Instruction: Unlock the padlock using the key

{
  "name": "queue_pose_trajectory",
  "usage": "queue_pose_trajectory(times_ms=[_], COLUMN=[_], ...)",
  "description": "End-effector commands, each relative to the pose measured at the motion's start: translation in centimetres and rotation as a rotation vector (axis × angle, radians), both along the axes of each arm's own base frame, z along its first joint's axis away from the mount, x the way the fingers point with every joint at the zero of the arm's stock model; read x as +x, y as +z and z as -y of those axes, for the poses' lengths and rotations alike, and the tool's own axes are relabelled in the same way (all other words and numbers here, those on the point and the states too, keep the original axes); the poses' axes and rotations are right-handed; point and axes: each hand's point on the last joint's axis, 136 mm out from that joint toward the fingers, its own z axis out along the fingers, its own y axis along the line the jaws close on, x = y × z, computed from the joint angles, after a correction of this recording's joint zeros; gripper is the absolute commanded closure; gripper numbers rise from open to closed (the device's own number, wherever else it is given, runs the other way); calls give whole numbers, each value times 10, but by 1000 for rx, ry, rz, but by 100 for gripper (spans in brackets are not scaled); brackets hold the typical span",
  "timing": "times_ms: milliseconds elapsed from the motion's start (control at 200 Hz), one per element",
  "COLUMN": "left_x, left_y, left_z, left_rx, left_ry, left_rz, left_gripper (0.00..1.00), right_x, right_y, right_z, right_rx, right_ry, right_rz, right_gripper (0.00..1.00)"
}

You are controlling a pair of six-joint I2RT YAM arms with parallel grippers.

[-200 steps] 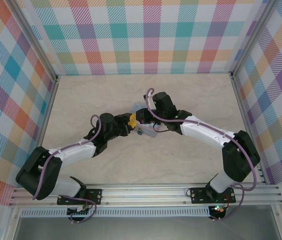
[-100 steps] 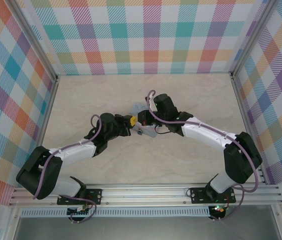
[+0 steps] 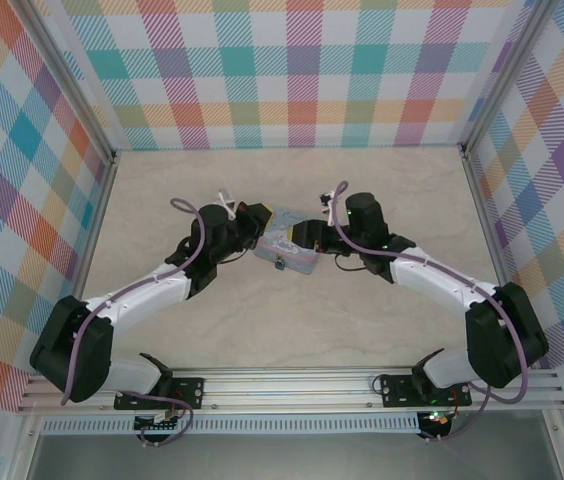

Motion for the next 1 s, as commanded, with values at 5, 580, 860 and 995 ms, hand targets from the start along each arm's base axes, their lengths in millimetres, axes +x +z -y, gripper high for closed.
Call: queue_pose_trajectory(times_ms=[5, 580, 860, 995], left_x=[-13, -30, -31, -32], left_y=[45, 77, 83, 83], left_z=[19, 30, 33, 34], left_rx=[163, 135, 57, 52], left_ry=[-153, -238, -247, -252], left_rz=[331, 468, 434, 430], left_gripper=[100, 100, 100, 100], right_x=[-22, -7, -6, -7], right_y=[46, 66, 63, 71], right_z=[-16, -10, -1, -3], right_rx=[215, 342, 367, 400], right_ry=[165, 108, 112, 140], right_rz=[50, 151, 193, 219], right_gripper=[48, 56, 61, 62])
